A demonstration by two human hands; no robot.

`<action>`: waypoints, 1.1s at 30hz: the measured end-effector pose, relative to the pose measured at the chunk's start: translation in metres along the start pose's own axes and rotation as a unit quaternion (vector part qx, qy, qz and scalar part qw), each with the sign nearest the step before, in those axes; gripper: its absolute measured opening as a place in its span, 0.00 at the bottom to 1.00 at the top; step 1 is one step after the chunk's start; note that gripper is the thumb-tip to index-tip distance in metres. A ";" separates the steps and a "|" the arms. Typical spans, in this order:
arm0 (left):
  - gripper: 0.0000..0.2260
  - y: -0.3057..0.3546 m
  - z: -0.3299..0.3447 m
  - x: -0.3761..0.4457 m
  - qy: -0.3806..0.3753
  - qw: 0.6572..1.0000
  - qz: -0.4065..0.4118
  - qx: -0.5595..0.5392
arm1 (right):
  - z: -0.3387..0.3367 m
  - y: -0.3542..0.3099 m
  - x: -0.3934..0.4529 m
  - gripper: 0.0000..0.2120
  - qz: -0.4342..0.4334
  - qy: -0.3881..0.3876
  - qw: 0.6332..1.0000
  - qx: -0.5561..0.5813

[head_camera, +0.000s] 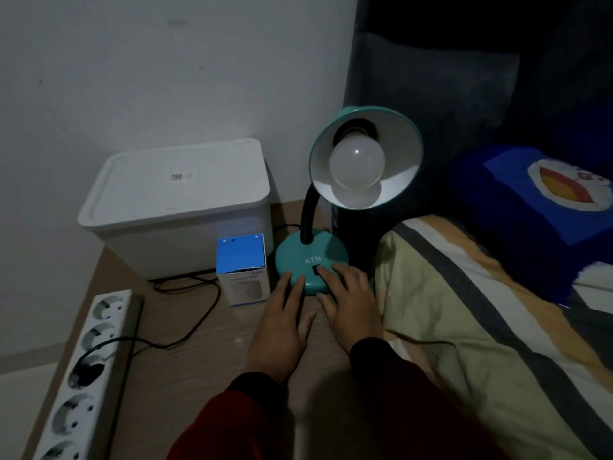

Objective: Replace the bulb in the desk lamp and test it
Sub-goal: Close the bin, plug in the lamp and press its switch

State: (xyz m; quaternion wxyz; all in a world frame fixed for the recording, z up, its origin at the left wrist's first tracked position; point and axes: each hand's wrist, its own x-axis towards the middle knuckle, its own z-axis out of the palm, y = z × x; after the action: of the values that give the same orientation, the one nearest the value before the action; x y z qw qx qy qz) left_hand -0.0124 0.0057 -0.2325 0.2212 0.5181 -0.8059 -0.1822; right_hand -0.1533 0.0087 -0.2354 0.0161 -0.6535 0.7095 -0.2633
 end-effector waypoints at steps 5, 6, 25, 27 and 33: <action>0.30 0.000 0.001 0.001 0.017 1.000 -0.017 0.010 | 0.004 0.003 0.000 0.21 0.002 0.023 1.000 0.011; 0.31 0.000 0.002 0.001 0.005 1.000 -0.029 0.010 | 0.005 0.003 -0.001 0.21 0.001 0.027 1.000 0.011; 0.29 -0.004 0.003 0.003 0.011 0.999 -0.020 0.038 | 0.011 0.006 -0.002 0.16 -0.011 0.052 0.999 -0.002; 0.29 -0.005 0.003 0.002 0.011 0.999 -0.020 0.036 | 0.011 0.006 -0.001 0.16 -0.018 0.061 0.998 0.006; 0.28 -0.005 0.003 0.003 0.012 0.999 -0.022 0.027 | 0.006 0.004 -0.001 0.19 -0.023 0.050 0.998 0.011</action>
State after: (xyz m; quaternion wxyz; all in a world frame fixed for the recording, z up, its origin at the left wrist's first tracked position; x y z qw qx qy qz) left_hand -0.0116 0.0015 -0.2371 0.2123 0.5436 -0.7963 -0.1590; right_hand -0.1540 0.0077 -0.2428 -0.0185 -0.6551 0.6915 -0.3038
